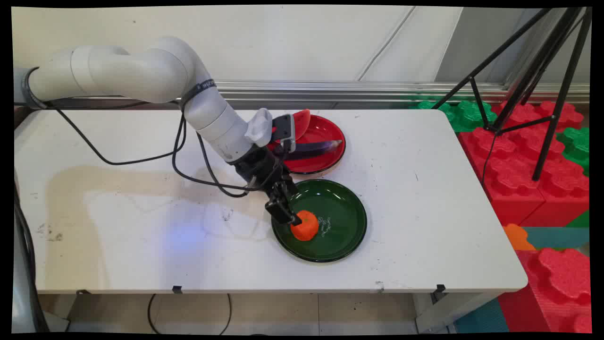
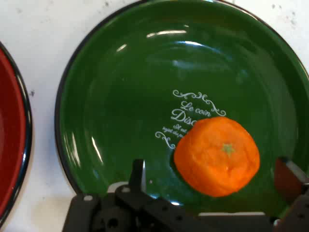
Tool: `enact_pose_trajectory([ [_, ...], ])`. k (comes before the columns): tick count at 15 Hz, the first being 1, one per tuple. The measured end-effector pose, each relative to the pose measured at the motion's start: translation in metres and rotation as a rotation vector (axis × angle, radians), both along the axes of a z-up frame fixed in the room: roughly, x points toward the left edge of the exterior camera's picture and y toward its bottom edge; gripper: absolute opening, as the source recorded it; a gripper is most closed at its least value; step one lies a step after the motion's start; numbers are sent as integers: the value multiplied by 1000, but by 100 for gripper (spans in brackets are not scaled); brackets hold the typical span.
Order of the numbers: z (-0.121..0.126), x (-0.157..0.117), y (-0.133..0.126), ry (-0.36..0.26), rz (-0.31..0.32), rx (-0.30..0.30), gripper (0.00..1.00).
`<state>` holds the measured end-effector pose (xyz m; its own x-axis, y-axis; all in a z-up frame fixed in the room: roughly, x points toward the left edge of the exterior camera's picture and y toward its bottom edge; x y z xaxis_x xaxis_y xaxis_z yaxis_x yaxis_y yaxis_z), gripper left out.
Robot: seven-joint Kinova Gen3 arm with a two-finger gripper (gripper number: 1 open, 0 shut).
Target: Pick up the eggplant from the red plate
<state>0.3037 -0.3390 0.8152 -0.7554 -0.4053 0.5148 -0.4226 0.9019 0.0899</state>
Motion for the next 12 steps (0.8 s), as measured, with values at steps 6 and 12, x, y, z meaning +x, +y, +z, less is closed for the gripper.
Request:
enact_pose_trajectory([
  [6,9,1,-2,5,14,-28,100],
  [12,43,20,3,21,10,-90,100],
])
